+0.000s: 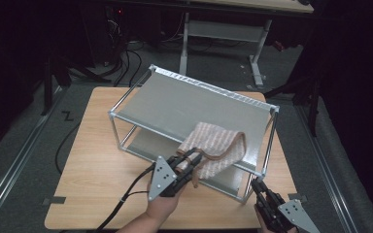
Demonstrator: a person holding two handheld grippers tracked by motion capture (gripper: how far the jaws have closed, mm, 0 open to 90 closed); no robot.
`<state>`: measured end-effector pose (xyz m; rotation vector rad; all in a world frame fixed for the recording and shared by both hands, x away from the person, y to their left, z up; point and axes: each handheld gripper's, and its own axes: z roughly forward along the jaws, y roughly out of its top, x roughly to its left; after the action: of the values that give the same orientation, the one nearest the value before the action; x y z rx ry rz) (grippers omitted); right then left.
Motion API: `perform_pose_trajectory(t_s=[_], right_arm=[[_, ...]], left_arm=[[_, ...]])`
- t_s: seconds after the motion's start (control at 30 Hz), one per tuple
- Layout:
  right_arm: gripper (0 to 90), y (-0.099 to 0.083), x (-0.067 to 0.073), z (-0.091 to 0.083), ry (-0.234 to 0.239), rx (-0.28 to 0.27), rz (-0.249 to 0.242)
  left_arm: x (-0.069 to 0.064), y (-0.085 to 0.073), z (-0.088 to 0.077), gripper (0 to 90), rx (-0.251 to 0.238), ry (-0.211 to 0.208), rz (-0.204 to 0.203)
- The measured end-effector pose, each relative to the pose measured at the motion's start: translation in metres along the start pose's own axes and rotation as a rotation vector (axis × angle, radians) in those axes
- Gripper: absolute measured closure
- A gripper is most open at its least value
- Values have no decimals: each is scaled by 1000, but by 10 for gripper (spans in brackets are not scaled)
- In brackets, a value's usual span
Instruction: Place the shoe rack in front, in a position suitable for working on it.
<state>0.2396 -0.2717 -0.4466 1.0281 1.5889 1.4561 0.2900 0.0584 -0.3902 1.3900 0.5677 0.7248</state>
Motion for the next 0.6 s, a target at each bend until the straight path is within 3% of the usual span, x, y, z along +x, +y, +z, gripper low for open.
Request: perform_pose_trajectory(t_s=[0.03,0.27,0.6], right_arm=[[809,0,0,0,-1,0,4],[808,0,-3,1,-14,-2,5],[803,1,-9,5,-41,0,19]], left_arm=[[10,0,-8,762,1,26,6],[48,-7,-42,763,0,101,2],[67,-14,-88,763,1,166,-6]])
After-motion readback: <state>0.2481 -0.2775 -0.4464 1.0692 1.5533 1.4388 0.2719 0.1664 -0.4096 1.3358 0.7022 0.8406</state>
